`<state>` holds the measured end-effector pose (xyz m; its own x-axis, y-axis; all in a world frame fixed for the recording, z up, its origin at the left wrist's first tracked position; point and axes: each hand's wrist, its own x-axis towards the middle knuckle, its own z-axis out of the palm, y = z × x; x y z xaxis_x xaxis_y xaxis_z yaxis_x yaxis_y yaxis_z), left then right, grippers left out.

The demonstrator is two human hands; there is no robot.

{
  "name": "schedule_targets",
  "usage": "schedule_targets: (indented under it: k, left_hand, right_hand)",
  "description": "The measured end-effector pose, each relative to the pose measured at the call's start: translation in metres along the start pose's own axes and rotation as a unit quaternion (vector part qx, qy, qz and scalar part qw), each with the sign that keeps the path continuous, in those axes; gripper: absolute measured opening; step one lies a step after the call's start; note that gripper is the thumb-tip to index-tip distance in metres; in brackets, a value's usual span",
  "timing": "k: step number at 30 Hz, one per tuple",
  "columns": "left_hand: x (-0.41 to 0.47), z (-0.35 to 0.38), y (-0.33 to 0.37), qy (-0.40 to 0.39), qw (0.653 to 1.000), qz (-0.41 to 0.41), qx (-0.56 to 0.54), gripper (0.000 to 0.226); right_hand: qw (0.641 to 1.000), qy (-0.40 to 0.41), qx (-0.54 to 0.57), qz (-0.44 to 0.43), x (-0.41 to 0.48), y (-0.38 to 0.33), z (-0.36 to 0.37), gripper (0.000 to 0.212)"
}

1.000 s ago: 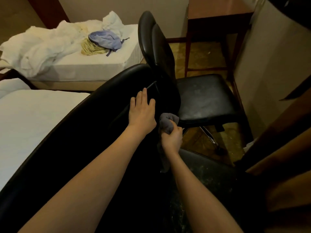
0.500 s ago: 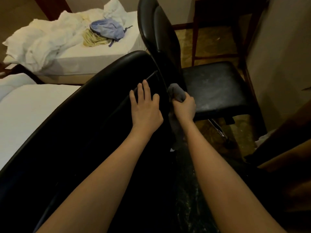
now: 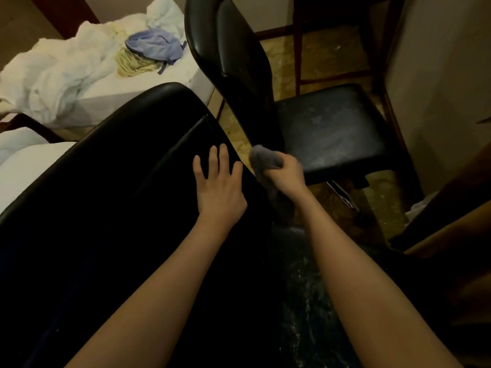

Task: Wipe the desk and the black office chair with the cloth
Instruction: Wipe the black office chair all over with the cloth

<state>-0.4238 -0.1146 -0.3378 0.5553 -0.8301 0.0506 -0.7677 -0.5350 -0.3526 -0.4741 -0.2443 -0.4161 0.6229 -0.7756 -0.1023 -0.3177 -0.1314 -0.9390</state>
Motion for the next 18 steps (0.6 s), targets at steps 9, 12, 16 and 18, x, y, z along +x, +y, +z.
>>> schedule_targets:
  k: [9,12,16,18]
  left_hand:
    - [-0.006,0.01,-0.012,-0.001,1.0,0.009,-0.022,0.046]
    - [-0.008,0.014,-0.016,0.008,1.0,0.005,-0.019,0.046]
    - [-0.01,0.017,-0.016,0.007,1.0,0.0,-0.018,0.045]
    - [-0.009,0.017,-0.015,0.009,1.0,-0.001,-0.017,0.045]
  right_hand:
    - [0.98,-0.168,-0.088,0.062,0.027,0.045,0.018,0.039]
    - [0.971,-0.153,-0.131,0.13,0.003,0.075,0.028,0.034]
    - [0.962,-0.057,-0.007,0.265,-0.03,0.098,0.037,0.036]
    - [0.959,0.01,0.097,0.265,-0.038,0.09,0.034,0.037]
